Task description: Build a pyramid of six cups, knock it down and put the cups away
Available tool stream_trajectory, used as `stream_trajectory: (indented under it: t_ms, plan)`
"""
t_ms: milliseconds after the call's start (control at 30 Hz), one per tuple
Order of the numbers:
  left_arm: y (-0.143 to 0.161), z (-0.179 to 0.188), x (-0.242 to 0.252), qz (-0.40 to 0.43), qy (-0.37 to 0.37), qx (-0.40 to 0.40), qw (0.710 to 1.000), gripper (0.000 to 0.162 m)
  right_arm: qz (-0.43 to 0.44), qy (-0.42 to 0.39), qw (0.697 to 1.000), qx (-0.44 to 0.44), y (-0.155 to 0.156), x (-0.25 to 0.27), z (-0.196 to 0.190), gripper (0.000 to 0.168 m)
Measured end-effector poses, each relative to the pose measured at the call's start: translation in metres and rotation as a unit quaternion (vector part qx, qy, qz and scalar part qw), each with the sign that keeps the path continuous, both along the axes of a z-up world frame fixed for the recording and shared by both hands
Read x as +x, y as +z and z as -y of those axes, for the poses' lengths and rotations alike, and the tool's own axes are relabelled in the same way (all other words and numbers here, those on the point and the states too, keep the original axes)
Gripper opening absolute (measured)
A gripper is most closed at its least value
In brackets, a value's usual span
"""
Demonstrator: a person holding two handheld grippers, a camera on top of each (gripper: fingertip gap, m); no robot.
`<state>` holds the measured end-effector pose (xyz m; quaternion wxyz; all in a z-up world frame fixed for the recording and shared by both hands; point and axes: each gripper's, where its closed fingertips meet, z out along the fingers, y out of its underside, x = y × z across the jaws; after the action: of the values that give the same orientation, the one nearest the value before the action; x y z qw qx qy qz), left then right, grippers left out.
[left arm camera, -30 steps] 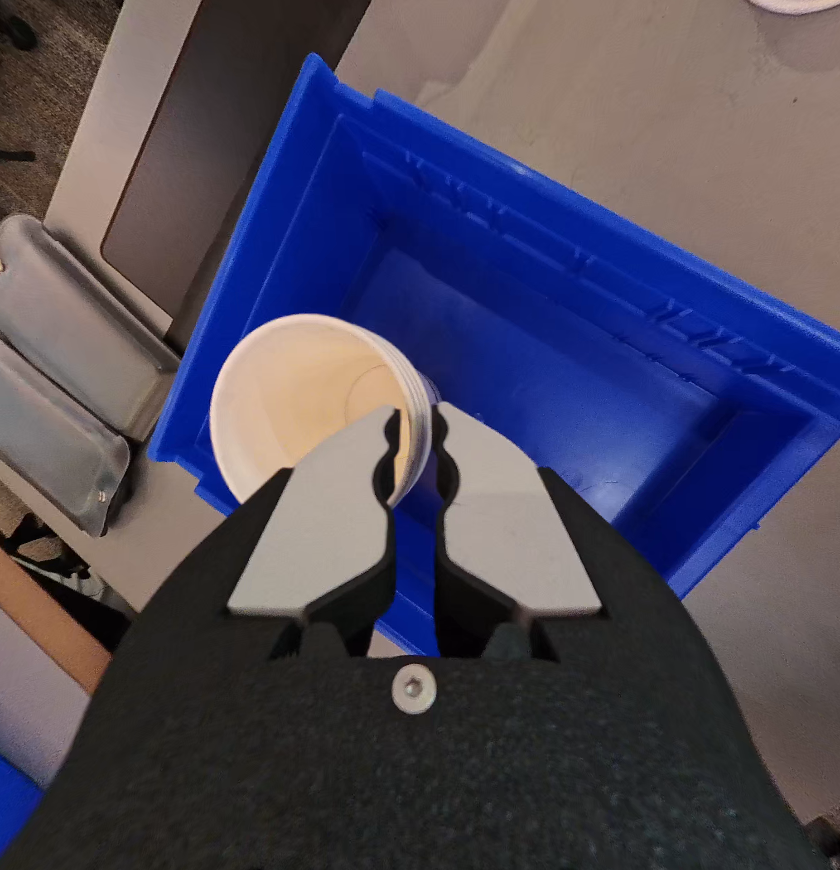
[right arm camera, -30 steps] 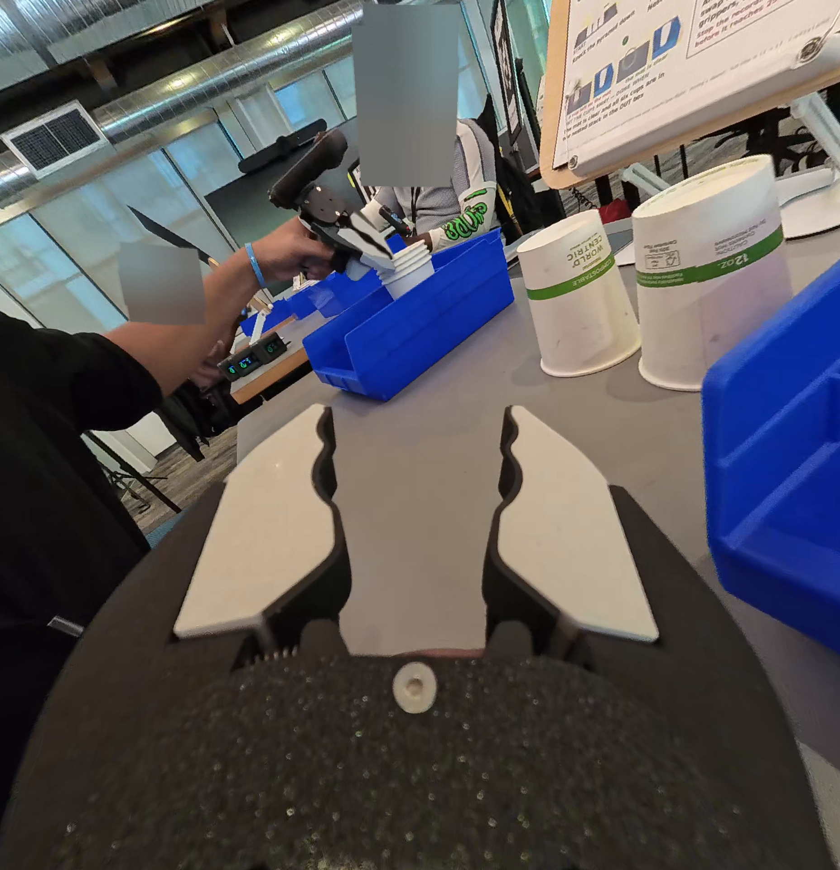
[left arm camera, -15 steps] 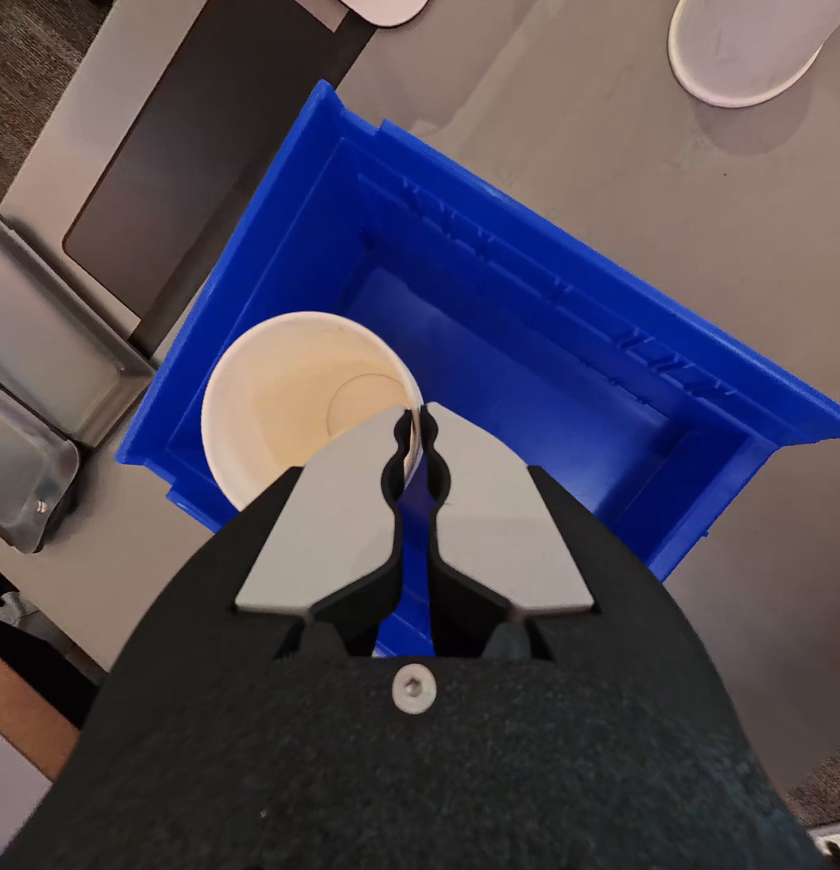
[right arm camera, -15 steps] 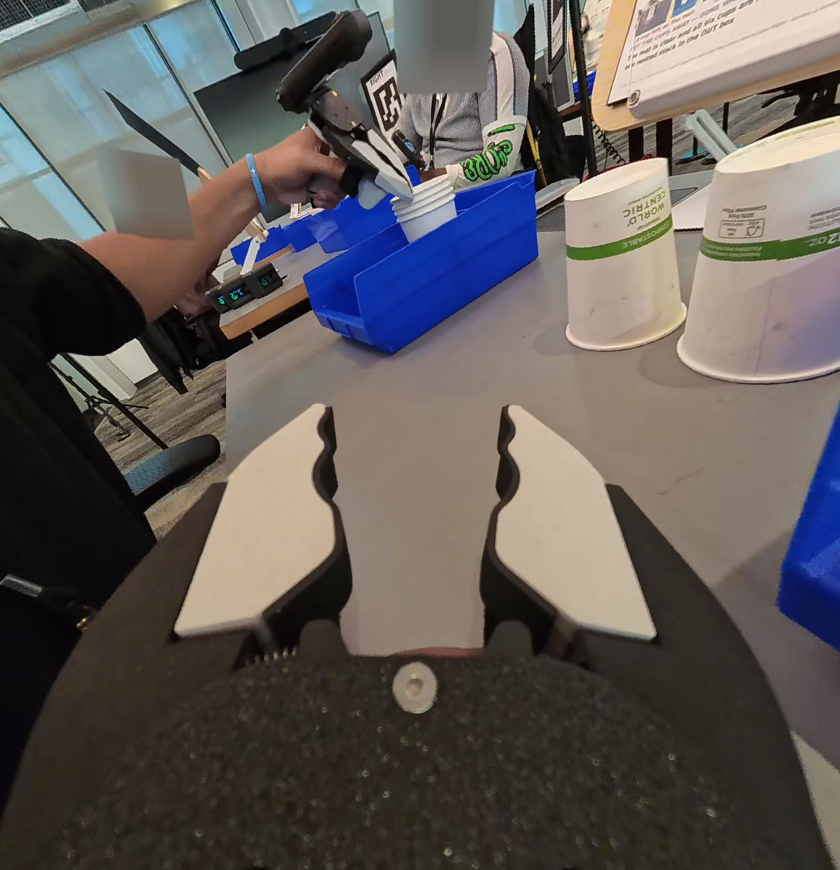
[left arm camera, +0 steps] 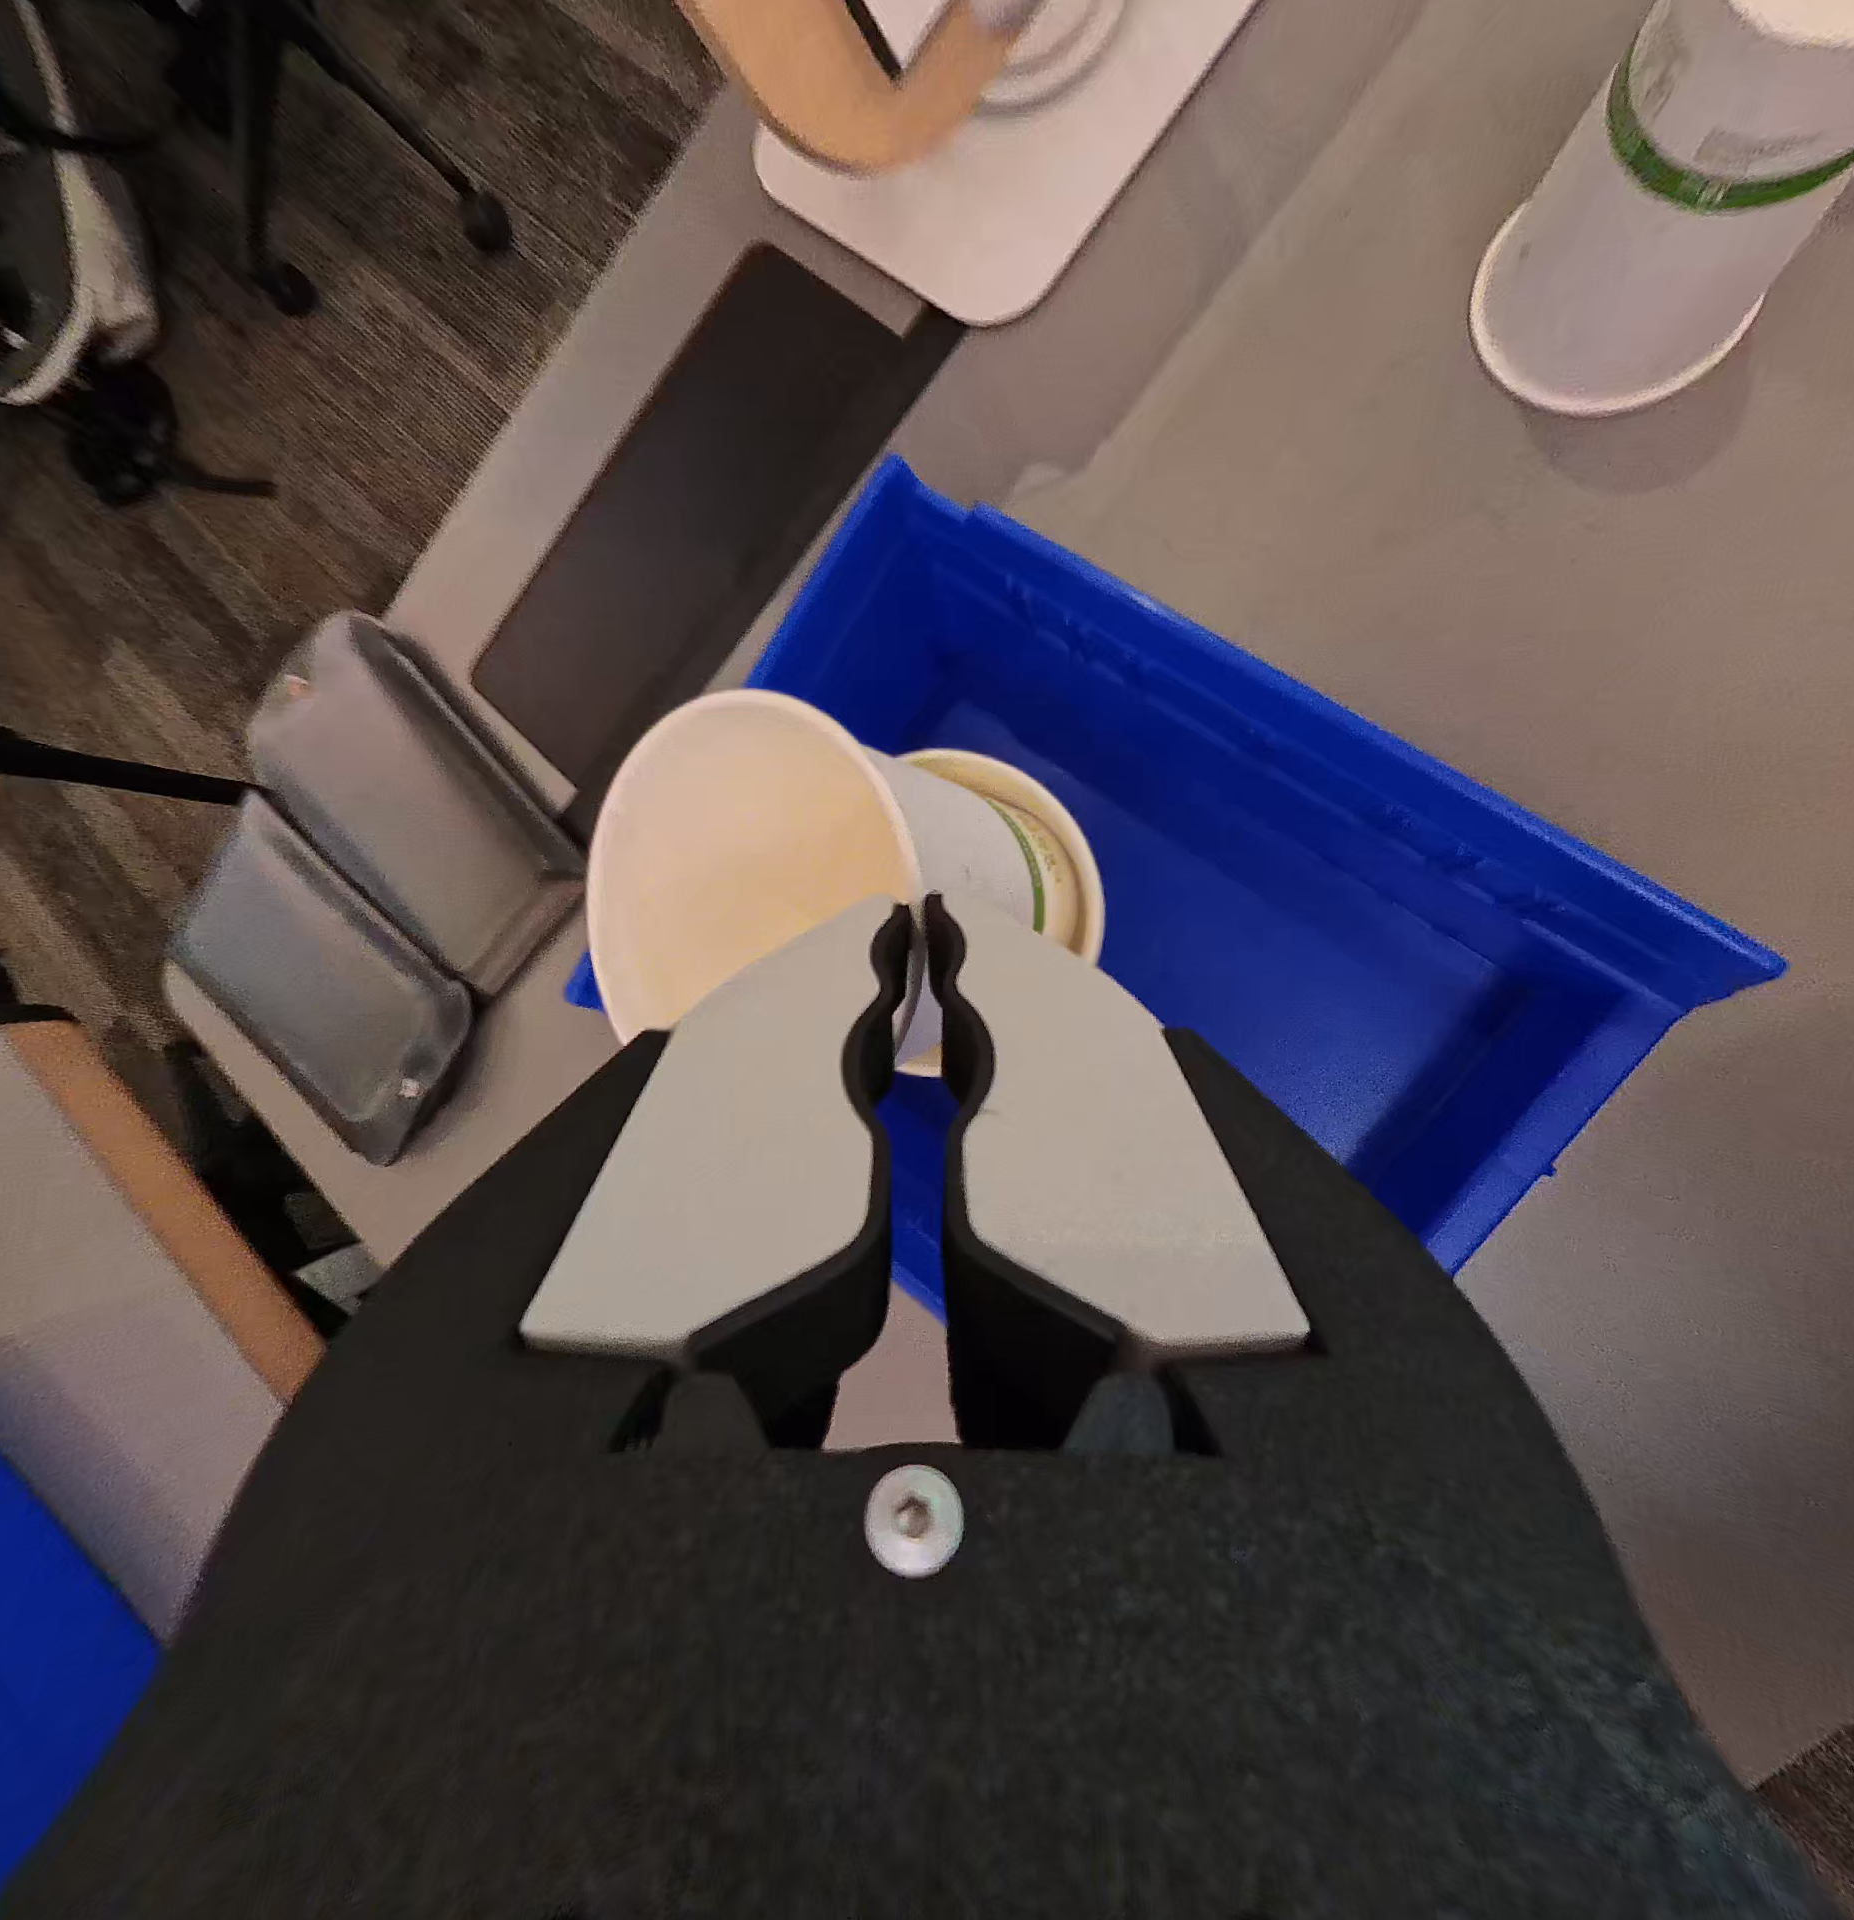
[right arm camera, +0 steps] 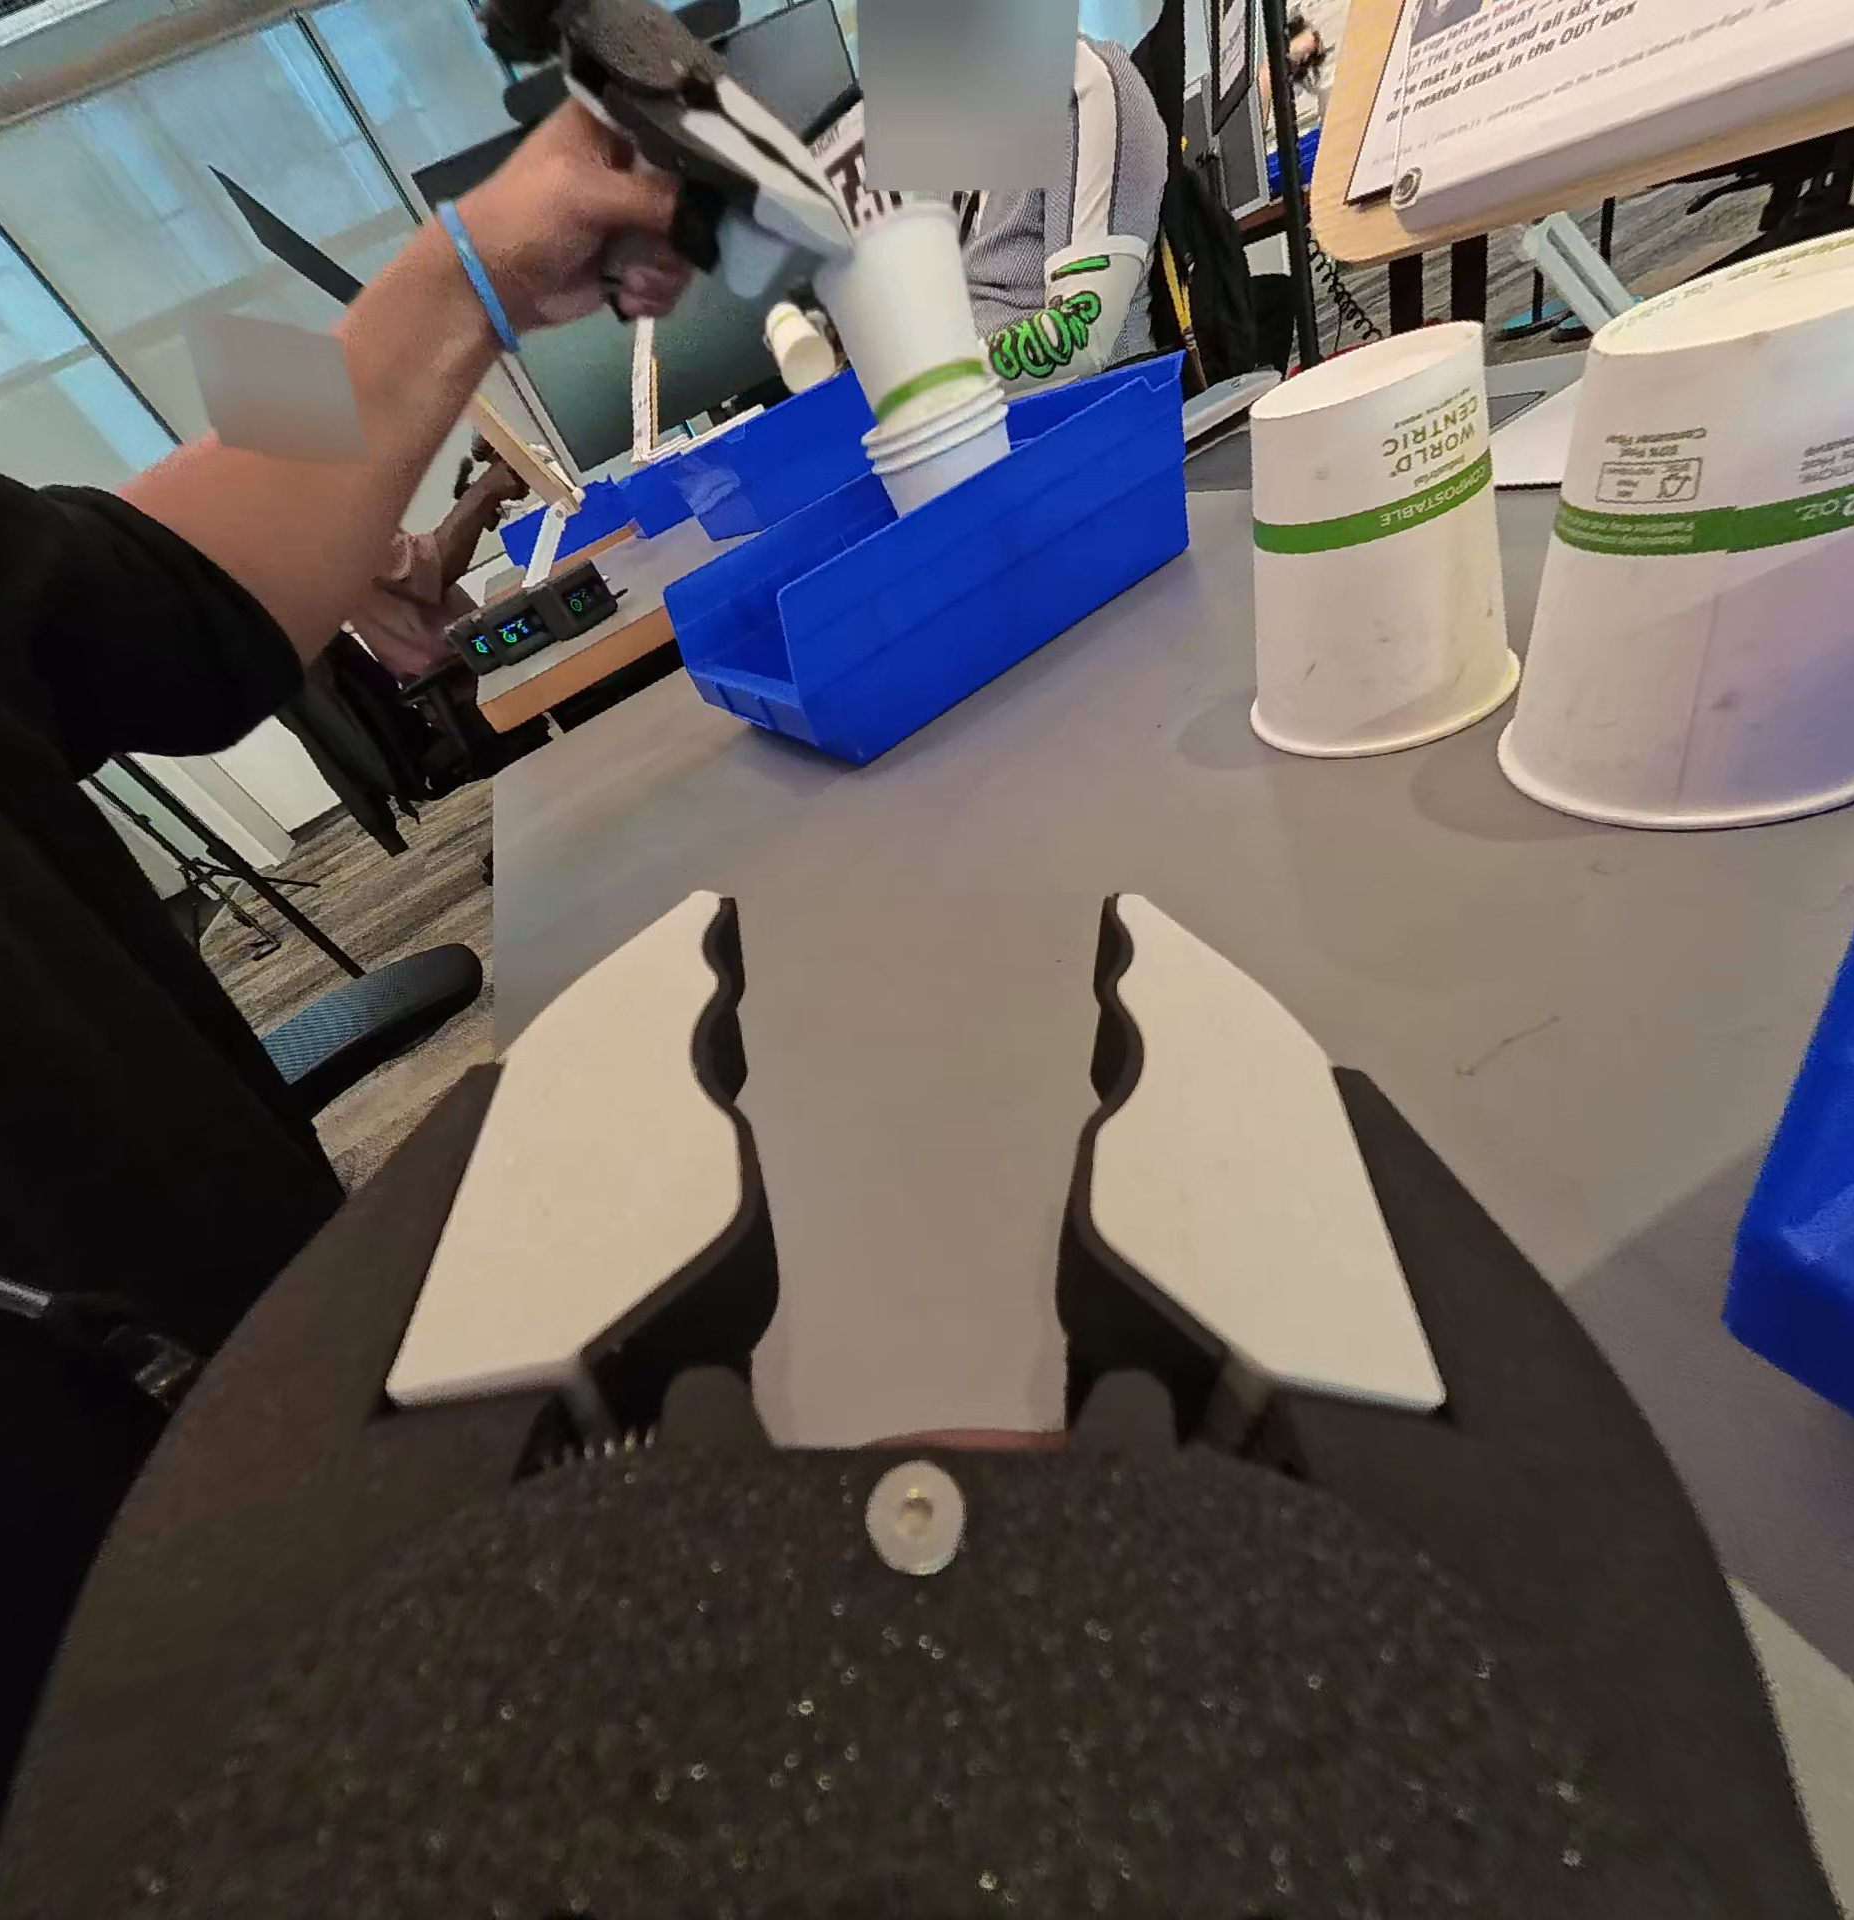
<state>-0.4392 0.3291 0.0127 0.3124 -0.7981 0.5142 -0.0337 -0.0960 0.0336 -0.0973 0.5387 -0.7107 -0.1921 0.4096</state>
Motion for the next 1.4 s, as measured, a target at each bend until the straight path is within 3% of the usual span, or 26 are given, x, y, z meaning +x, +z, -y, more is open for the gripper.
stream_trajectory:
  t_ms: [267,467,700,900,1067,1233,1300,1400]
  plan:
    - [0.105,0.028,0.017,0.126,-0.013,0.105,0.986,0.003,-0.008,-0.009,1.000,0.002,0.002,0.001,-0.002,0.064]
    - [0.135,0.074,0.072,0.321,-0.024,0.079,0.943,0.002,-0.047,-0.008,0.999,0.010,0.019,-0.019,-0.034,0.072]
    - [0.102,0.131,0.181,0.451,-0.078,-0.034,0.889,0.002,-0.144,0.038,0.989,0.004,0.052,-0.068,-0.074,0.094]
    - [0.074,0.179,0.245,0.495,-0.113,-0.103,0.855,0.002,-0.245,0.031,0.969,0.000,0.088,-0.066,-0.094,0.105]
    - [0.056,0.203,0.261,0.479,-0.125,-0.130,0.859,0.002,-0.239,0.001,0.971,0.031,0.095,-0.046,-0.087,0.102]
    - [0.052,0.218,0.267,0.502,-0.140,-0.176,0.835,0.002,-0.225,0.012,0.974,0.027,0.089,-0.045,-0.086,0.091]
    - [0.054,0.218,0.267,0.516,-0.140,-0.183,0.825,0.002,-0.212,0.021,0.977,0.017,0.082,-0.047,-0.085,0.077]
    - [0.046,0.217,0.266,0.500,-0.142,-0.178,0.836,0.003,-0.192,0.019,0.981,0.011,0.075,-0.044,-0.085,0.077]
